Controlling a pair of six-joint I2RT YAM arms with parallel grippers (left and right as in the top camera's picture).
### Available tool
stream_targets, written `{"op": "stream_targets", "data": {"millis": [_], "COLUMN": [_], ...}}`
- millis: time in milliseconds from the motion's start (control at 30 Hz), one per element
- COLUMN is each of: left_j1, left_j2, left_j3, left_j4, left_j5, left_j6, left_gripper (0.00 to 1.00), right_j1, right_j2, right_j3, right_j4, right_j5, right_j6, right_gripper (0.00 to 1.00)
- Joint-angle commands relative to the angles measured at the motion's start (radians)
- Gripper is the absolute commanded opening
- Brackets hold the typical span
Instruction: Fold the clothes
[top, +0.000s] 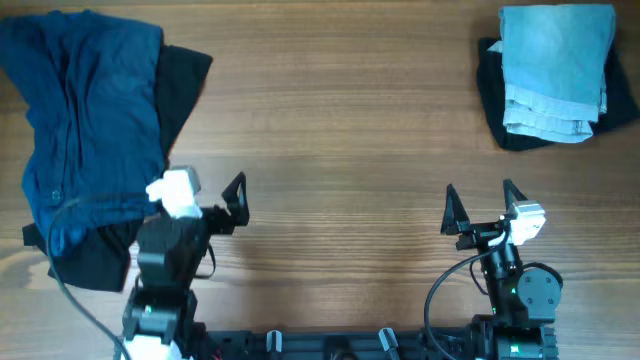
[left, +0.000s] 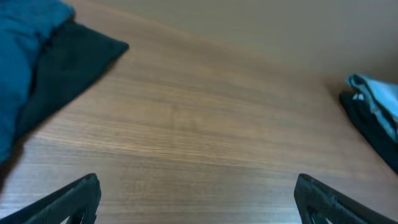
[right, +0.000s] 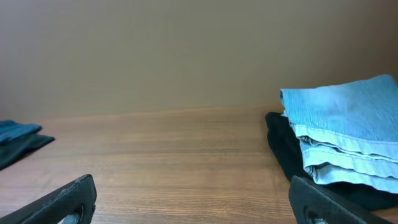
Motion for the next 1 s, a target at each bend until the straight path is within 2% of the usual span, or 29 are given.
{"op": "stream_targets", "data": {"millis": [0,233,367,467,533,967], "left_j1": [0.033,0.034,0.079,0.097,0.115,0.118], "left_j2": [-0.161,-0.381,-0.454,-0.504,-0.605,-0.604], "left_j3": [-0.108,-0.204,-0.208,-0.208,-0.208,-0.208], "left_j4": [0.01,0.009,-0.026,-0.118,-0.118,-0.116], "left_j5": [0.018,0.02,0.025,0.024,0.024,0.024], "left_j6": [-0.002,-0.001,-0.001,-0.001,0.006,0.006], "left_gripper": [1.0,1.0,1.0,0.99,1.0,1.0], "right_j1": [-0.005,-0.005,-0.005,-0.005,-0.005,-0.005], "right_j2": [-0.009,-0.009,-0.009,-0.009,-0.009,-0.009], "right_j3": [-0.001,-0.001,-0.001,-0.001,-0.001,-0.001], "right_j4": [0.005,0.005,0.005,0.005,0.005,0.005], "right_j5": [0.021,0.021,0.021,0.021,0.021,0.021], "right_j6": [0.002,0.002,0.002,0.002,0.002,0.002], "right_gripper": [1.0,1.0,1.0,1.0,1.0,1.0]}}
